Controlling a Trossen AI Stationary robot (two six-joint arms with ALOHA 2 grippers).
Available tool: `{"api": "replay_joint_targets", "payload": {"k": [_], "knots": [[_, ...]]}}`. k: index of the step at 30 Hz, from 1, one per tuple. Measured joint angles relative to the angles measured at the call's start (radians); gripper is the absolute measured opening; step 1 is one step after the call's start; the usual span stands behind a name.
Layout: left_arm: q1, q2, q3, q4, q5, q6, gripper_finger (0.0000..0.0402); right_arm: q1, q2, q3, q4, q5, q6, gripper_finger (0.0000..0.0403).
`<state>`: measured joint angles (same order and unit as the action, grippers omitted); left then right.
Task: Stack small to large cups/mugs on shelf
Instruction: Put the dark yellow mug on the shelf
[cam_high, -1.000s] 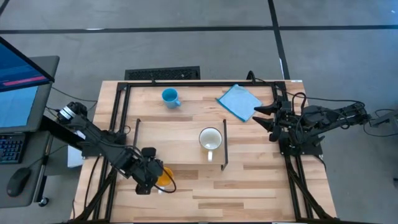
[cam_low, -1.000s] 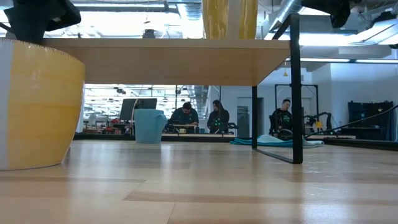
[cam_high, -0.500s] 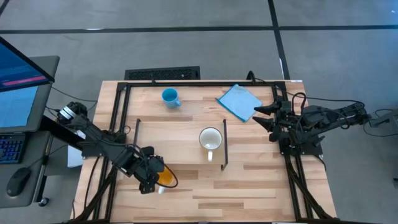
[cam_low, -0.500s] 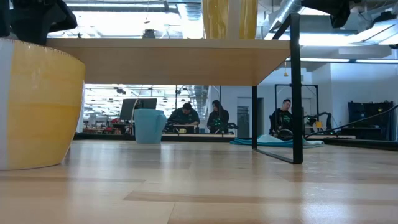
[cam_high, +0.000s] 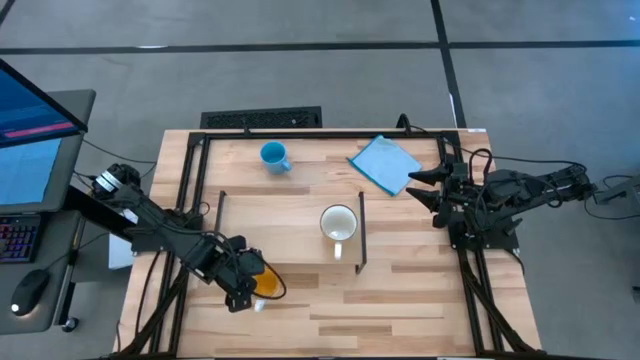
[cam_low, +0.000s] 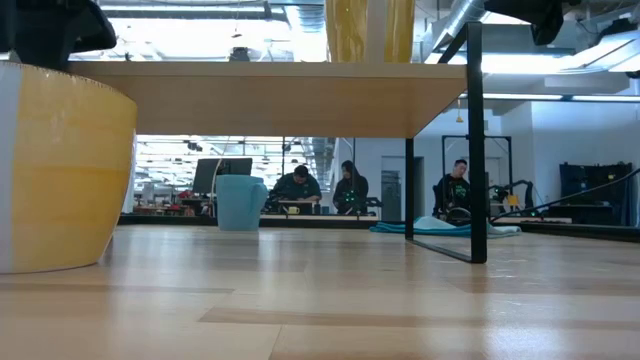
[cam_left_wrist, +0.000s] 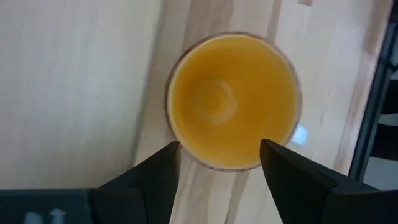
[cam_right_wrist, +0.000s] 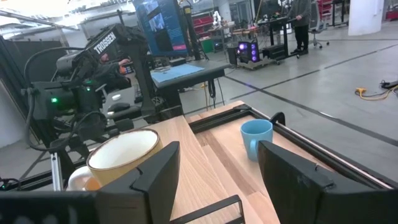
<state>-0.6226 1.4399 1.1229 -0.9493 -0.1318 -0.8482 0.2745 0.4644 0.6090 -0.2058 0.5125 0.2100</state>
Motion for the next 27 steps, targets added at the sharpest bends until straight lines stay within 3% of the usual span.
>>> {"api": "replay_joint_targets", "payload": {"k": [7, 17, 27], "knots": [[0.009, 0.039, 0.0, -0.019, 0.055, -0.064, 0.0213, 0.0, 0.0, 0.0, 0.0, 0.0, -0.001, 0.024], [0.009, 0.047, 0.0, -0.019, -0.03, -0.092, 0.0193, 0.0, 0.0, 0.0, -0.003, 0.0, -0.008, 0.024], [0.014, 0.053, 0.0, -0.005, -0.035, -0.136, 0.0162, 0.0, 0.0, 0.0, -0.003, -0.018, -0.009, 0.024]]}}
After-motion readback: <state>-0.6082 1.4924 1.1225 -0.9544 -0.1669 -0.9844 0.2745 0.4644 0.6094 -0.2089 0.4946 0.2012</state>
